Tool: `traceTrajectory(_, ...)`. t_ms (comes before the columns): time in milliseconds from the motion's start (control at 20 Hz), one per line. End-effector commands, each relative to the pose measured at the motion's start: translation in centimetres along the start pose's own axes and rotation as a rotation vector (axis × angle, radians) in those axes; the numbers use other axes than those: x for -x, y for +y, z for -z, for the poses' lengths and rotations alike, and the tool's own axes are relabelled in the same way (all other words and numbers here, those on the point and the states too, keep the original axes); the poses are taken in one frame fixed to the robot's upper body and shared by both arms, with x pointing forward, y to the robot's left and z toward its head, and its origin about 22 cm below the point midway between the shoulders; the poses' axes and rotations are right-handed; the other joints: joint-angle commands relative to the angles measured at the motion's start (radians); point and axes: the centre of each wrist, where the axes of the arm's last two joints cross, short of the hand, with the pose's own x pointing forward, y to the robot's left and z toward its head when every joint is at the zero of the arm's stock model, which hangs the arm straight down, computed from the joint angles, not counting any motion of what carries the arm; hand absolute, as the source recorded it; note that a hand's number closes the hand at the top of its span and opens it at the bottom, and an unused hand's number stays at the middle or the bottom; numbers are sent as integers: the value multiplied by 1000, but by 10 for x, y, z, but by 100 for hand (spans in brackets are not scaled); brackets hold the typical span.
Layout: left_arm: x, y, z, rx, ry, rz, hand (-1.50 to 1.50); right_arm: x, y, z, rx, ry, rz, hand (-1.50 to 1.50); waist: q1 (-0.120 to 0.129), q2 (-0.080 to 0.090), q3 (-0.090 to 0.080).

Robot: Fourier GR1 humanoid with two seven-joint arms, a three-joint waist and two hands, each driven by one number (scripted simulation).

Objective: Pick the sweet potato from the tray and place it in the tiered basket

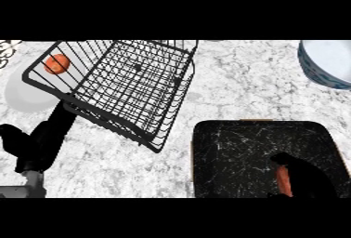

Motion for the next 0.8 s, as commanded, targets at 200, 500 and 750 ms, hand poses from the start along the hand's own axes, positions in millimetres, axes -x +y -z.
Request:
traceTrajectory(200,2,-20,7,11,-15,-6,0,9,11,10,-56,34,-173,150,-2,1,3)
traceTrajectory(500,-11,-11,-1,-6,-7,-6,0,-9,20,2,66,8,-196,150,3,0,3)
traceTrajectory(750,-5,-7,8,2,-14,-3,0,7,-2,21,158,-237,-278,150,-1,1,3)
